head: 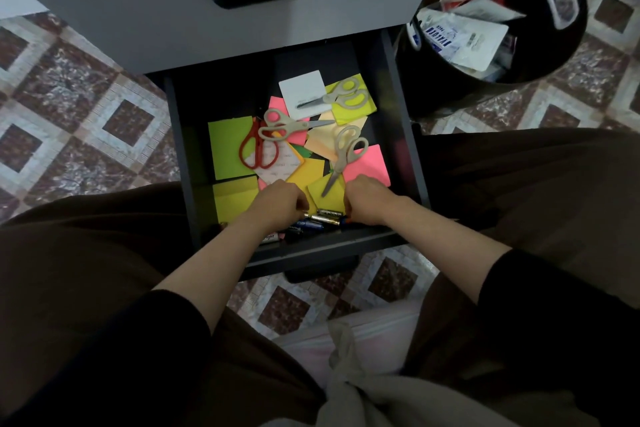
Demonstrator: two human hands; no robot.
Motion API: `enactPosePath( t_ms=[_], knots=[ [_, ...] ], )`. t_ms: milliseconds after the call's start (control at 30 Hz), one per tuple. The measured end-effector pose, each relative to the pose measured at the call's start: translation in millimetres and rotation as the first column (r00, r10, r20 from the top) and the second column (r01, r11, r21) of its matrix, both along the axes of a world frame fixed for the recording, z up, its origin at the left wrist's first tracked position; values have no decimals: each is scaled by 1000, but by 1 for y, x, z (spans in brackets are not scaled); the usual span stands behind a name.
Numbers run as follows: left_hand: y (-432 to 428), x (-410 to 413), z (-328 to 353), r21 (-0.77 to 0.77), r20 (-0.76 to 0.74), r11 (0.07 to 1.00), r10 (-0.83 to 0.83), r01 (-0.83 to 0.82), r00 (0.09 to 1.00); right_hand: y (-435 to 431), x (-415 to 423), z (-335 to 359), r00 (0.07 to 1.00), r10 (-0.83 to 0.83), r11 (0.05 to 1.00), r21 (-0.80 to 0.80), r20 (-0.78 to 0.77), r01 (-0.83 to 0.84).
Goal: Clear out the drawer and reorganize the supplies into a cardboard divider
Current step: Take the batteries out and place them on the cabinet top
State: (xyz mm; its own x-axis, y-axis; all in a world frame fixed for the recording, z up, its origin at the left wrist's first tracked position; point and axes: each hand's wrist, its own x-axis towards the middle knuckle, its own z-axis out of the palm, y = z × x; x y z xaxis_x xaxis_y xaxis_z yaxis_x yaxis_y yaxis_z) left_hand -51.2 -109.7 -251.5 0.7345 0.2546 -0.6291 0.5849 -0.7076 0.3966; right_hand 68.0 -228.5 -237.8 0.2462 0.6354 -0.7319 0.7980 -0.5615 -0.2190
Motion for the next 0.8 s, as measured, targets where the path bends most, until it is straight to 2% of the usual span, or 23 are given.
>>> enactPosePath(
  t_ms=[267,567,800],
  knots=[
    [3,-2,-2,21,-57,998,-62,63,996,3,-3,7,998,45,998,-49,-36,-47],
    [9,-5,-2,-8,-73,999,36,-37,997,7,-7,6,992,107,990,-88,-67,-112],
    [10,-8,-2,-6,-53,997,80,-80,995,3,-4,4,993,84,993,-73,-80,-89]
  ],
)
